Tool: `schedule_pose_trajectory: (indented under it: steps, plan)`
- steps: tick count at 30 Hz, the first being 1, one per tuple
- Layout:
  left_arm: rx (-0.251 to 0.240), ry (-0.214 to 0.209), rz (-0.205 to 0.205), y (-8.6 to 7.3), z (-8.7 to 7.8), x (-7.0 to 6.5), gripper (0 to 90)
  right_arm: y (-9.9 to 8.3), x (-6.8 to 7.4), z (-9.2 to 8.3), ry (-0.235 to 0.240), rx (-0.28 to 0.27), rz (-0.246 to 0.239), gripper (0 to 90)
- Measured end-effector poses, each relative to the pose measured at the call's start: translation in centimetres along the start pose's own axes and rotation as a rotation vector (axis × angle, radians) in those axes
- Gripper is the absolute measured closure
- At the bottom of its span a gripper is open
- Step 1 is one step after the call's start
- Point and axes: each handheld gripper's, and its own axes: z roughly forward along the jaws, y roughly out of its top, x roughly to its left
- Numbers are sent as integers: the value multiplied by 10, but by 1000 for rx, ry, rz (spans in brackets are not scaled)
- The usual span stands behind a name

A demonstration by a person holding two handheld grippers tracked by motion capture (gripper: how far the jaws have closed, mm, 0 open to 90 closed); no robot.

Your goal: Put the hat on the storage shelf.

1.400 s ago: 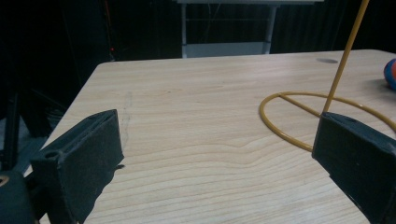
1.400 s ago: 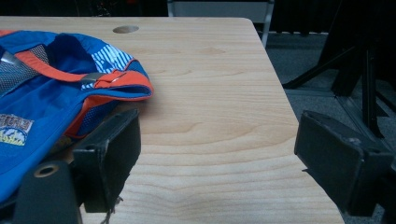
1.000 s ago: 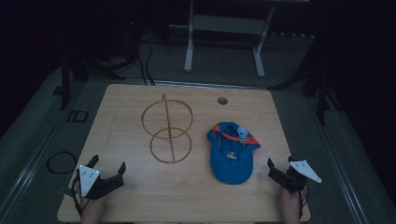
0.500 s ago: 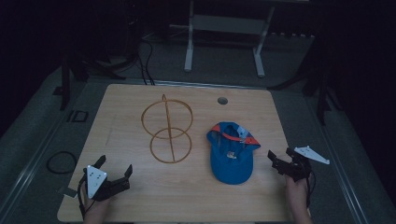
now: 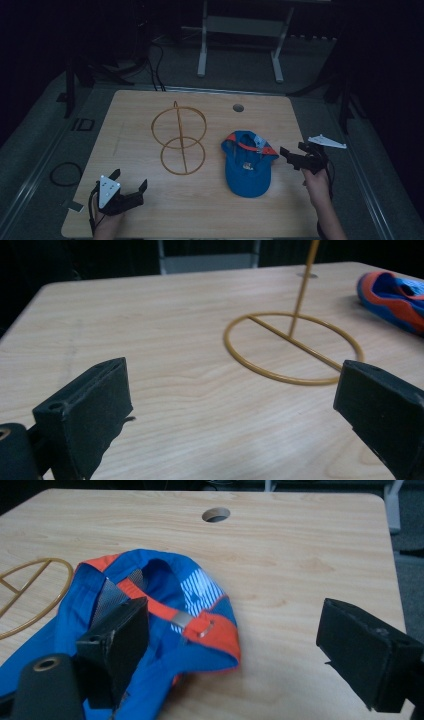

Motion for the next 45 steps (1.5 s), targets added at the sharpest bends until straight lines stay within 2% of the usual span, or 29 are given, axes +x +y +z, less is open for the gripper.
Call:
schedule_pose_trajectory:
  steps: [1, 2, 3, 5, 6, 8, 11, 12, 14, 15, 16, 19, 22, 23, 27, 31, 34, 37, 41, 44, 45]
  plan:
    - [-4, -6, 7, 0, 0, -1, 23, 2, 2, 3, -3, 6, -18, 135]
    - [1, -12, 11, 1, 0, -2, 23, 4, 3, 5, 18, 6, -31, 134]
    - [6, -14, 10, 1, 0, -3, 23, 6, 4, 9, 33, 10, -34, 135]
    - [6, -14, 10, 1, 0, -3, 23, 7, 5, 11, 32, 18, -34, 135]
    - [23, -37, 22, 1, 1, -5, 23, 10, 7, 19, 48, 25, -45, 136]
    - [26, -53, 38, 0, 1, -6, 23, 13, 8, 27, 56, 33, -48, 141]
    - [32, -51, 49, 0, 1, -7, 23, 16, 9, 36, 59, 50, -58, 147]
    - [42, -63, 60, 0, 2, -10, 23, 19, 11, 45, 64, 71, -84, 272]
    - [46, -74, 61, 0, 2, -11, 23, 21, 13, 54, 56, 86, -92, 288]
    - [46, -84, 59, 0, 3, -11, 23, 22, 13, 58, 67, 101, -87, 333]
    - [46, -84, 59, 0, 3, -11, 23, 22, 13, 58, 67, 101, -87, 333]
    - [54, -87, 71, 0, 3, -12, 23, 24, 14, 73, 73, 132, -91, 360]
    - [55, -91, 71, 0, 4, -12, 23, 23, 14, 81, 54, 141, -93, 371]
    - [57, -88, 68, 0, 4, -12, 22, 21, 12, 90, 44, 152, -81, 370]
    - [76, -103, 28, 0, 5, -9, 23, 15, 10, 107, 25, 186, -57, 360]
    - [84, -104, 20, 0, 6, -7, 23, 10, 13, 121, 14, 219, -58, 321]
    - [84, -99, 32, 0, 6, -8, 23, 7, 18, 127, -6, 236, -81, 311]
    - [84, -95, 44, 1, 6, -9, 23, 1, 23, 134, -19, 263, -130, 314]
    - [90, -83, 41, 1, 6, -9, 23, -4, 29, 137, -35, 286, -178, 388]
    - [96, -75, 51, 1, 6, -8, 23, -6, 29, 137, -10, 270, -180, 515]
    - [98, -64, 58, 1, 6, -8, 23, -6, 29, 137, -6, 267, -186, 532]
